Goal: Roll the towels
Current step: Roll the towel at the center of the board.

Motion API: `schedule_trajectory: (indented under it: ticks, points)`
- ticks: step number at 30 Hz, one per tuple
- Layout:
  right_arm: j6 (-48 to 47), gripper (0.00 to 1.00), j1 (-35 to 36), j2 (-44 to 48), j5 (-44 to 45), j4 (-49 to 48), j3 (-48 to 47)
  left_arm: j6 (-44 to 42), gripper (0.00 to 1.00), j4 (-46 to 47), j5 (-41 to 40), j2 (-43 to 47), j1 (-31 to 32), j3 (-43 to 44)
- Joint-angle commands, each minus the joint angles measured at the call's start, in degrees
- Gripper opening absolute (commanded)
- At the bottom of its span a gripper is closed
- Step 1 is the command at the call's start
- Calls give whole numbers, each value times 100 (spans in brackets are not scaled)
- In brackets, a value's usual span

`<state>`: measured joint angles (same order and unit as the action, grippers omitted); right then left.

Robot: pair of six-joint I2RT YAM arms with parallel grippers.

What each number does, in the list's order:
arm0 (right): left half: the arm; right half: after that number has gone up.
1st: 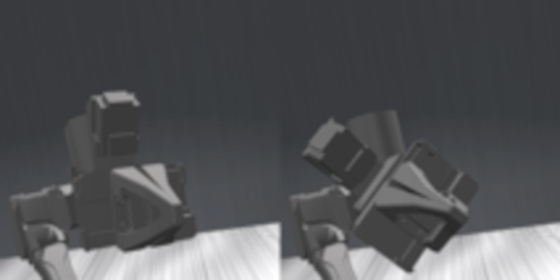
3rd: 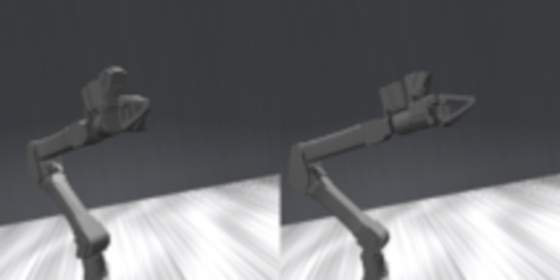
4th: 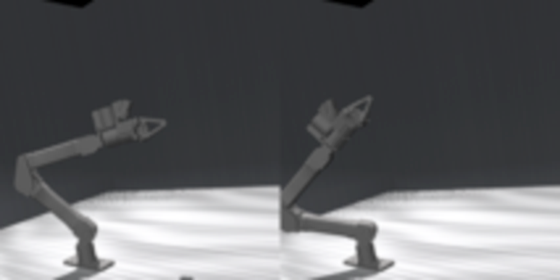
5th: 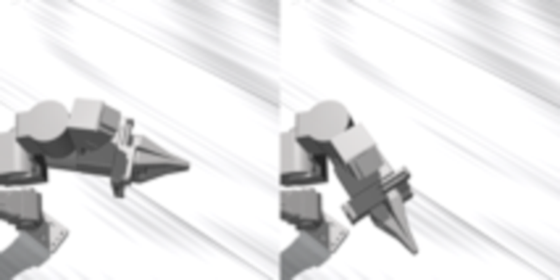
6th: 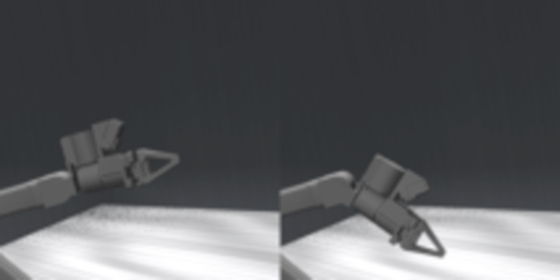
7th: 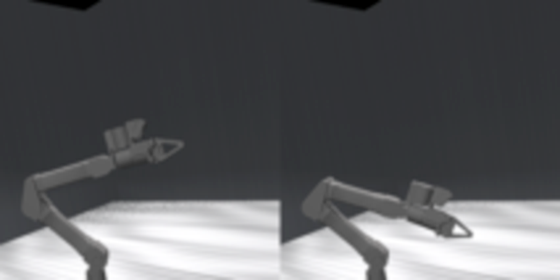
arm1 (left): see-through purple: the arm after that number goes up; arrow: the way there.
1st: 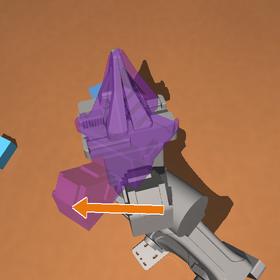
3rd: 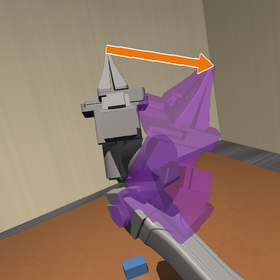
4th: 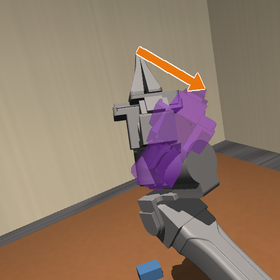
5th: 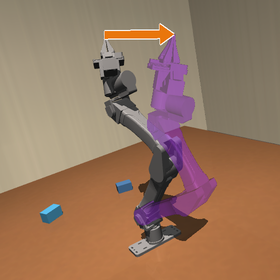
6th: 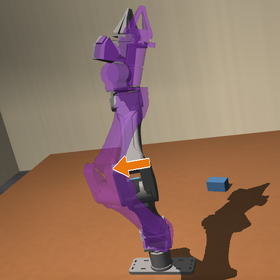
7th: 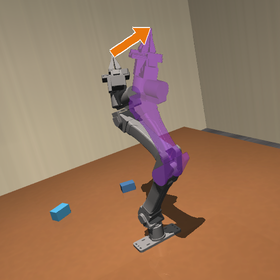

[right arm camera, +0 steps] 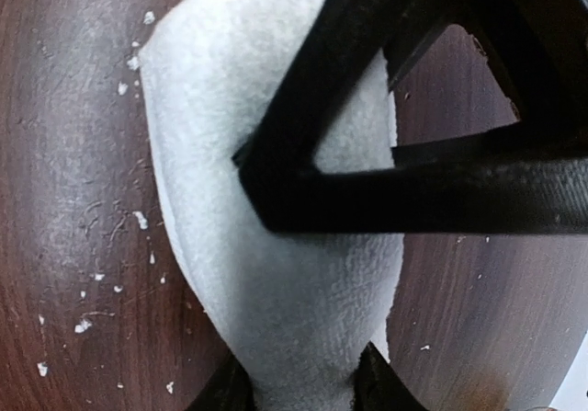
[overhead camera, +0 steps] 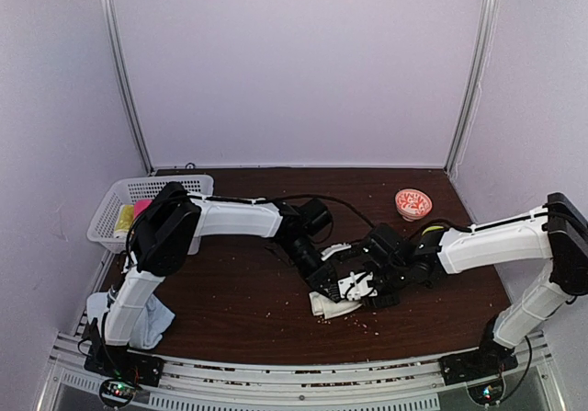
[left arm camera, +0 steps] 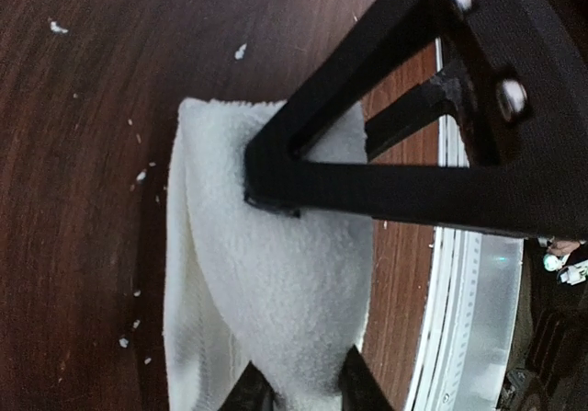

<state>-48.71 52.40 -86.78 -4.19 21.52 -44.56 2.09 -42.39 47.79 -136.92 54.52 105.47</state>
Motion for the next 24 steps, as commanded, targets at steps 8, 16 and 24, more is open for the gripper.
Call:
schedule_trajectory:
  ticks: [8,16,24]
  points:
    - [-111,13,-6,-515,-710,1100,-544,171,50,1240,-1321,1761,-652,-1977]
    - [66,10,-172,-1005,-2032,3183,-2005,707,54,2878,-2537,3884,-807,-3693]
    - [122,8,-732,-2614,-2624,4277,-3289,-115,52,4651,-4295,6388,-100,-5416]
